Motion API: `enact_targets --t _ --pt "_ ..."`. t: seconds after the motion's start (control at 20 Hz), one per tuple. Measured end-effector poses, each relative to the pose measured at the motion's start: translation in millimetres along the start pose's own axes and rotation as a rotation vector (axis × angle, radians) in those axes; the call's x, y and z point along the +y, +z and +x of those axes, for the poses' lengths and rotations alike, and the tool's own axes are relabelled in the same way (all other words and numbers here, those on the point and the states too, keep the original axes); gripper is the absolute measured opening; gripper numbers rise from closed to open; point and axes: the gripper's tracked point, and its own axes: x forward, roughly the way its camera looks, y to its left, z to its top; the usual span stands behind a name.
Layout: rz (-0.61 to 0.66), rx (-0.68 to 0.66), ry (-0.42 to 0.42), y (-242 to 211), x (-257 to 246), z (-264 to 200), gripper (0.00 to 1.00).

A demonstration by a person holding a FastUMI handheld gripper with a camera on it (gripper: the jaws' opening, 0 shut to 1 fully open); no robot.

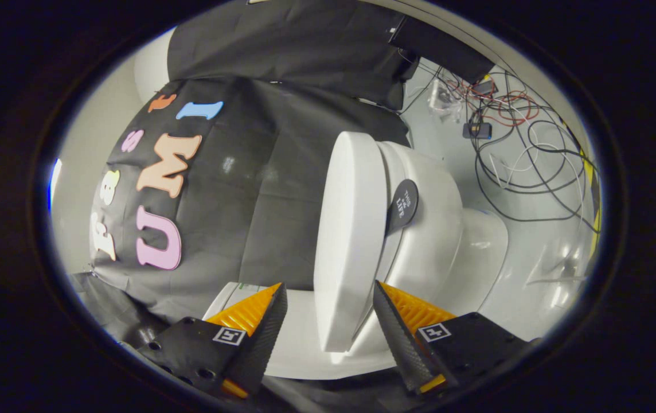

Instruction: Open the toilet lid.

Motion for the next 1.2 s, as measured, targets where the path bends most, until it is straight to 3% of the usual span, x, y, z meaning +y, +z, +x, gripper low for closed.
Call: enact_targets --t 0.5,0.6,0.8,0.85,0.95,1.05,1.2 --pt "0.065 -0.057 -0.095 29.8 -22.4 10.4 0.93" --pt "0.089 -0.071 -0.173 39.2 -48.3 30.3 0.93" --pt "0.089 -0.055 -0.181 49.3 -49.5 21.6 0.6" --pt "0.097 -0.064 -0.173 54.7 -49.1 24.4 0.6" --pt "0.098 -0.049 -0.243 56.0 -66.9 31.2 0.37" --pt "0.113 -0.049 -0.236 60.2 -67.8 25.6 0.12" --pt "0.154 -0.074 -0.219 68.7 -67.9 24.4 0.12"
